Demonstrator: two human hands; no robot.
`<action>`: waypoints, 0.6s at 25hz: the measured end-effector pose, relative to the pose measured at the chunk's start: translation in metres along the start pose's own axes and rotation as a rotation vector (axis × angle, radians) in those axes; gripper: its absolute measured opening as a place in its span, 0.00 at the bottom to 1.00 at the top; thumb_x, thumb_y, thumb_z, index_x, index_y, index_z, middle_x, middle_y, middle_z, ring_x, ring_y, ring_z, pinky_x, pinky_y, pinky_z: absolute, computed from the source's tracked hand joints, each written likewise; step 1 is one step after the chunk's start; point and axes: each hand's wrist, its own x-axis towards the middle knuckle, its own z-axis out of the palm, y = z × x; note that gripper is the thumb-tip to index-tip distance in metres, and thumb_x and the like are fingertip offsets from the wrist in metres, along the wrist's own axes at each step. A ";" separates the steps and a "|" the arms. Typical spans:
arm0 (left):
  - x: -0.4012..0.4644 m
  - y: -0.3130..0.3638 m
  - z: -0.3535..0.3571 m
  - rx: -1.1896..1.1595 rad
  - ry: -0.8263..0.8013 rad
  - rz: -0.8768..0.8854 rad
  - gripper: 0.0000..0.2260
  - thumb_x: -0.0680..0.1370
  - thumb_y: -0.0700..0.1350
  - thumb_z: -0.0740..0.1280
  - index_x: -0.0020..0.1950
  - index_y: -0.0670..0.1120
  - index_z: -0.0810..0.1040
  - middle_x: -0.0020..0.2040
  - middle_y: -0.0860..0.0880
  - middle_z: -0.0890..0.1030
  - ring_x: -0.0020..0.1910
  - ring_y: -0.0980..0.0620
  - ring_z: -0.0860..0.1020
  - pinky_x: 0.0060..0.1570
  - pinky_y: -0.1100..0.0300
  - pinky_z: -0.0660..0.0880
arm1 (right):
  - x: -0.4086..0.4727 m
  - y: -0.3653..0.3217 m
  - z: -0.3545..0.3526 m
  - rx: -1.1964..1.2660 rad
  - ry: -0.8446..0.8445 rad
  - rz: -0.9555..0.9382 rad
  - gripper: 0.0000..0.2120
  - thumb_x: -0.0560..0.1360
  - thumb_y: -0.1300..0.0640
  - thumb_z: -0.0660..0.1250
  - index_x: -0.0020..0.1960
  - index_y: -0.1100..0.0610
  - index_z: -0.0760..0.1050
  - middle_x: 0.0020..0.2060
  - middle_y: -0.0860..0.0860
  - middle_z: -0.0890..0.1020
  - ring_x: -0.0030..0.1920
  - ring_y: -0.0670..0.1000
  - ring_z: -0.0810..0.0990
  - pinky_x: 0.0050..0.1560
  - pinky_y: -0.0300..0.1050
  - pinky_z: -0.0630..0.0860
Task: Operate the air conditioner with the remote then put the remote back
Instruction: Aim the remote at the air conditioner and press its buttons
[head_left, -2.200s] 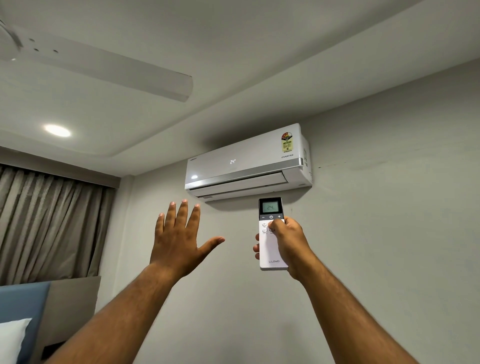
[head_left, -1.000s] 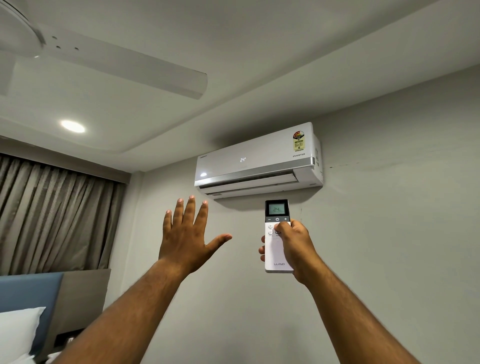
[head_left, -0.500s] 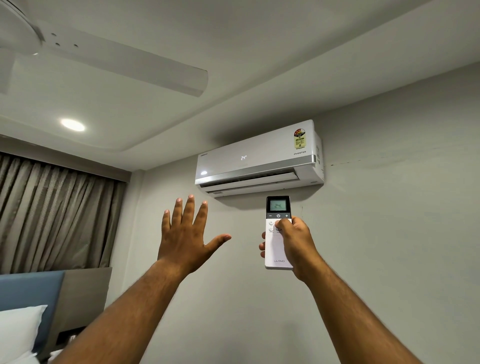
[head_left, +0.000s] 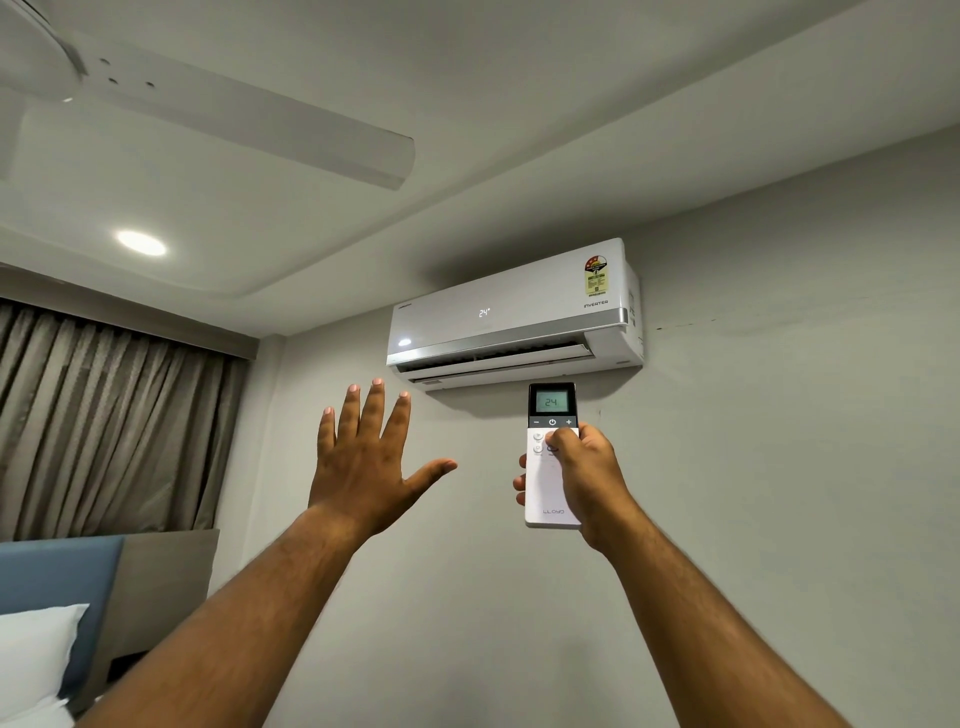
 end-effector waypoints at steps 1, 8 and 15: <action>0.000 -0.001 -0.001 0.002 0.001 -0.001 0.48 0.64 0.77 0.35 0.78 0.51 0.45 0.79 0.43 0.45 0.77 0.41 0.43 0.73 0.41 0.44 | 0.000 -0.001 0.001 -0.005 0.000 -0.004 0.05 0.81 0.57 0.58 0.55 0.55 0.71 0.42 0.62 0.83 0.32 0.58 0.85 0.31 0.50 0.82; -0.002 -0.006 -0.004 -0.003 -0.008 -0.020 0.48 0.64 0.77 0.34 0.77 0.51 0.44 0.79 0.43 0.44 0.77 0.41 0.42 0.73 0.41 0.43 | -0.001 -0.006 0.003 -0.005 -0.005 -0.019 0.05 0.80 0.58 0.57 0.53 0.55 0.71 0.41 0.62 0.83 0.31 0.58 0.85 0.31 0.50 0.82; -0.004 -0.008 -0.008 -0.004 -0.015 -0.020 0.48 0.64 0.77 0.34 0.77 0.51 0.44 0.79 0.43 0.44 0.77 0.41 0.41 0.73 0.41 0.43 | -0.004 -0.006 0.005 -0.005 -0.006 -0.008 0.06 0.80 0.58 0.57 0.55 0.56 0.71 0.42 0.62 0.83 0.31 0.59 0.85 0.31 0.50 0.81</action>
